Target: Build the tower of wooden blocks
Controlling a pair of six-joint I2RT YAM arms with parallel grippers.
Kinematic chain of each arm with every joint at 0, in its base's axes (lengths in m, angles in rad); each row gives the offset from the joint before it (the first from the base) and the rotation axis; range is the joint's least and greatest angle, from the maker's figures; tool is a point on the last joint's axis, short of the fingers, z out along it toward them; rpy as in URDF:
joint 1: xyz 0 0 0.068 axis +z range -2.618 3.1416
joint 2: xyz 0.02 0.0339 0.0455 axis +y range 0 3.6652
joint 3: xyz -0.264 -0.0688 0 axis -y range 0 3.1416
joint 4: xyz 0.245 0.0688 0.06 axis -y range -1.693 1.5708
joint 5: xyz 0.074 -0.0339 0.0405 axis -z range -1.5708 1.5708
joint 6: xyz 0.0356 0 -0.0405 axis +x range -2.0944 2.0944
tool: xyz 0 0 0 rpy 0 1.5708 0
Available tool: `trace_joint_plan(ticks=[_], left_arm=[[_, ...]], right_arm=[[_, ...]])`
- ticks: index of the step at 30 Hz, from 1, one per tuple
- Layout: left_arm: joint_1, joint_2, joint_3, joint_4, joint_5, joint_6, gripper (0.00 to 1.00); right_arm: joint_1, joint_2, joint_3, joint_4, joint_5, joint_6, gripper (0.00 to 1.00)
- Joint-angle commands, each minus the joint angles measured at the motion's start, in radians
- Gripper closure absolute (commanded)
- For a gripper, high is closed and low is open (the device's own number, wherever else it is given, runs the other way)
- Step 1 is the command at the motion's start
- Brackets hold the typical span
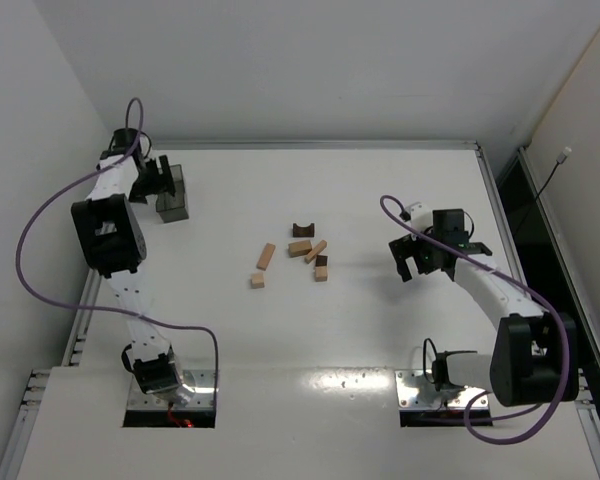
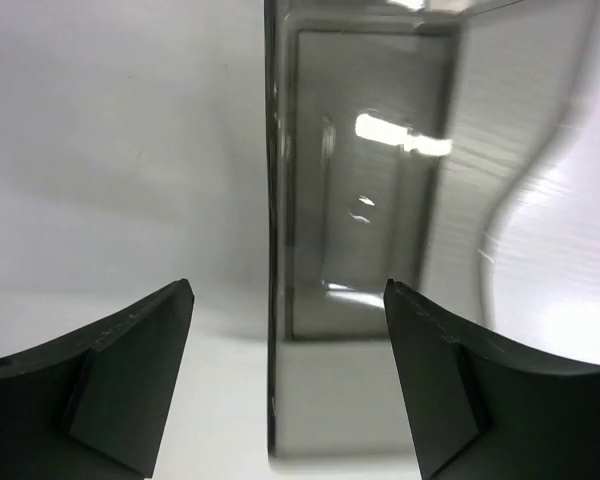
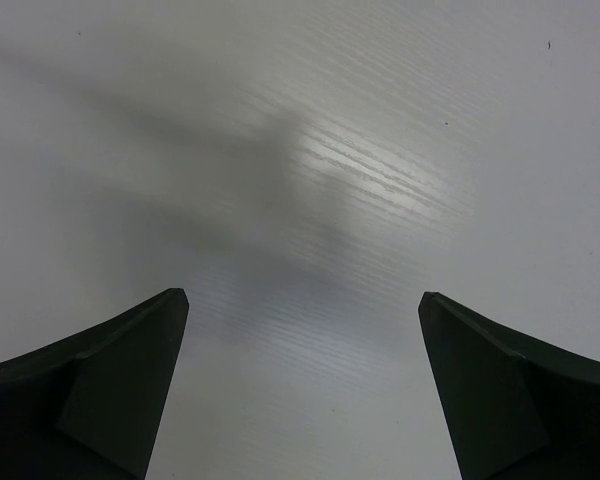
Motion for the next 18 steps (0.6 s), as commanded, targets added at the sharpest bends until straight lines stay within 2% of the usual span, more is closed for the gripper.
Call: trace_joint_plan(ticks=[1,5,8,11,14,15,16,18], left_arm=[[0.011,-0.224,0.002,0.052,0.056,-0.060,0.25],[0.011,-0.382,-0.043,0.077,0.149,-0.073,0.24],[-0.052,-0.438,-0.029,0.048,0.198,-0.030,0.24],[-0.156,-0.458,-0.018,-0.018,0.252,0.059,0.35],[-0.306,-0.426,-0.032,-0.078,0.211,0.119,0.76],[-0.343,-0.406,-0.058,-0.078,0.162,0.119,0.97],[-0.401,-0.397,-0.079,-0.063,0.144,0.119,1.00],[-0.443,-0.375,-0.121,-0.045,0.146,0.119,1.00]], right_arm=[[-0.006,-0.031,0.012,0.036,-0.037,-0.008,0.03],[-0.006,-0.052,0.012,0.045,-0.056,-0.008,0.03],[-0.006,-0.052,0.012,0.045,-0.056,-0.008,0.03],[-0.006,-0.052,0.003,0.066,-0.056,0.001,0.03],[-0.006,-0.052,0.003,0.092,-0.056,0.052,0.06],[-0.006,-0.042,0.014,0.101,-0.042,0.067,0.11],[-0.006,-0.031,0.030,0.102,-0.042,0.084,0.13],[-0.006,-0.012,0.072,0.112,-0.054,0.130,0.19]])
